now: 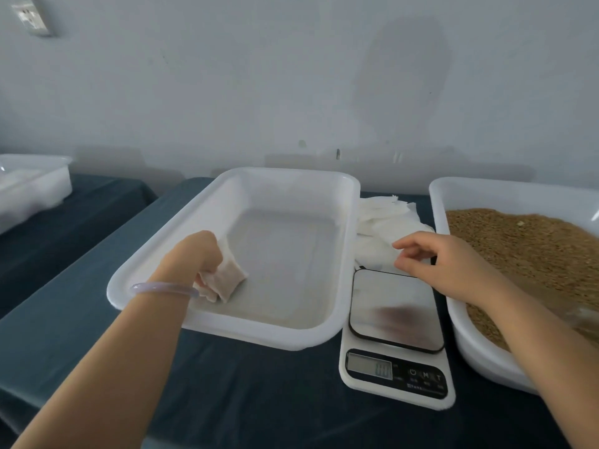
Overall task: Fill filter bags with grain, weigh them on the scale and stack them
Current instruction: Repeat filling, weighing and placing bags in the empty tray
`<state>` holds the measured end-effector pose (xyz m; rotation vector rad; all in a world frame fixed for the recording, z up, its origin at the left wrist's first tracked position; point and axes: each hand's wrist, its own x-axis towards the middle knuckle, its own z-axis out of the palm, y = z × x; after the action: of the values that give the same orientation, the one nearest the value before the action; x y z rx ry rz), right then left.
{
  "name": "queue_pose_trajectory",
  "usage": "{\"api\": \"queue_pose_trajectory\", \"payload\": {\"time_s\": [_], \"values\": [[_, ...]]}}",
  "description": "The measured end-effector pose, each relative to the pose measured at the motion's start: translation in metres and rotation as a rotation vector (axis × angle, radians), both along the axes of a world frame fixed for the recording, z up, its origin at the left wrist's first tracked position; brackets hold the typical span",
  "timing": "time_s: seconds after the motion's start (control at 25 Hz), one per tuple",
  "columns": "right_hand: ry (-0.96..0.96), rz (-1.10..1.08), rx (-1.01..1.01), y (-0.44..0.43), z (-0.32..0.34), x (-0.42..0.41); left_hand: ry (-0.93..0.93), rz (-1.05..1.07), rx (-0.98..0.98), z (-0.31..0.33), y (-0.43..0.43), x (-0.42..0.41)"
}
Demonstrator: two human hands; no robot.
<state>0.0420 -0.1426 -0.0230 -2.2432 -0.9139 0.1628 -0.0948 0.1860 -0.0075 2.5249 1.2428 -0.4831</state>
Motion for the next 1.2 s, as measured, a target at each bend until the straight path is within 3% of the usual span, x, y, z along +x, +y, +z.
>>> {"api": "queue_pose_trajectory", "payload": {"time_s": [0.2, 0.52, 0.64, 0.76, 0.8, 0.88, 1.0, 1.2], "values": [[0.003, -0.002, 0.021, 0.0, -0.001, 0.001, 0.138, -0.108, 0.268, 0.008, 0.004, 0.007], [0.012, -0.012, 0.017, 0.002, 0.0, 0.002, 0.113, -0.094, 0.353, 0.012, 0.018, 0.009], [0.0, -0.009, -0.001, 0.004, 0.001, 0.002, -0.114, -0.128, 0.402, 0.029, 0.003, 0.02], [0.018, -0.023, 0.01, 0.003, 0.003, 0.002, -0.545, -0.447, 0.413, 0.036, -0.062, 0.059], [0.023, -0.026, 0.025, 0.002, 0.003, 0.001, -0.6, -0.58, 0.368, 0.036, -0.091, 0.072], [0.04, -0.034, 0.091, 0.001, 0.004, -0.001, -0.529, -0.806, 0.295, 0.028, -0.144, 0.102], [0.069, -0.065, 0.19, 0.001, 0.004, 0.002, -0.293, -0.964, 0.25, 0.014, -0.189, 0.146], [0.106, -0.146, 0.373, 0.002, 0.001, 0.007, -0.185, -0.788, 0.03, -0.013, -0.196, 0.19]]}}
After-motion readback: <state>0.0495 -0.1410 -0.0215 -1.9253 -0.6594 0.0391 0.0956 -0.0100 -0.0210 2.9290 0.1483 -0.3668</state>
